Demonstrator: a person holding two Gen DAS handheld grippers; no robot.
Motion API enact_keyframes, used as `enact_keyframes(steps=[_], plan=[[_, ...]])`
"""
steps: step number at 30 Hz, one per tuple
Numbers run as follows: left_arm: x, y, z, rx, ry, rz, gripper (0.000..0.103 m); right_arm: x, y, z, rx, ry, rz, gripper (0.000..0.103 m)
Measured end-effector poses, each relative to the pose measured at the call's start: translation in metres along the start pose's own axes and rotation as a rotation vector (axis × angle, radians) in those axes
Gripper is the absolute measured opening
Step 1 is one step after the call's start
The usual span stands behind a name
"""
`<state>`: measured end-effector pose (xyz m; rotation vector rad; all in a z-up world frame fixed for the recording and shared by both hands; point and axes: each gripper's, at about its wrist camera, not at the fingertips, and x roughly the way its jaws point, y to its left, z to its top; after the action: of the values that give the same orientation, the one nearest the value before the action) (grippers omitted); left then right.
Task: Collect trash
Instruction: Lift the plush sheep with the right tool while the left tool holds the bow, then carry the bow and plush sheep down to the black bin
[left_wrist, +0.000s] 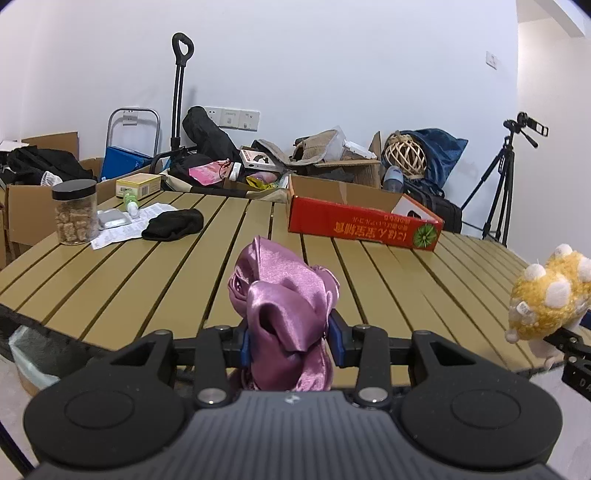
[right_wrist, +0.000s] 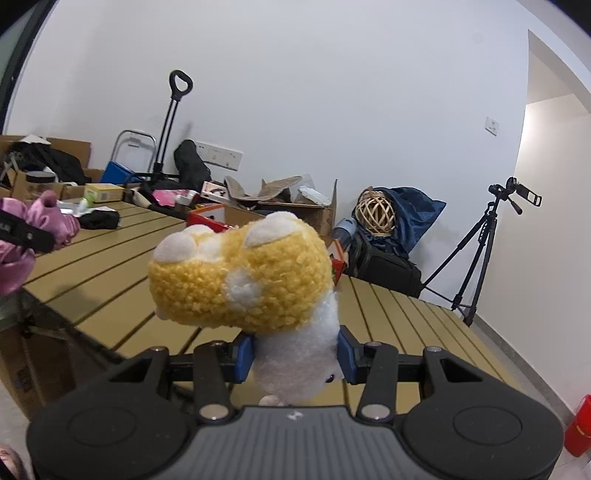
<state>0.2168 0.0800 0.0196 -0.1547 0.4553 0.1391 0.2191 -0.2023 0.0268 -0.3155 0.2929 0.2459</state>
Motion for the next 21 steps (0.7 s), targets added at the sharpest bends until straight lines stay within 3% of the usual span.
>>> enact_keyframes(steps=[10,21], plan=[[-0.029,0.005,-0.031,0.052,0.053,0.019,0.038,-0.039,0.016,-0.023,0.007,0.02,0.077,0.045],[-0.038,0.021,-0.072,0.074,0.16,0.045,0.038,-0.055,0.039,-0.076,0.021,0.153,0.163,0.045]])
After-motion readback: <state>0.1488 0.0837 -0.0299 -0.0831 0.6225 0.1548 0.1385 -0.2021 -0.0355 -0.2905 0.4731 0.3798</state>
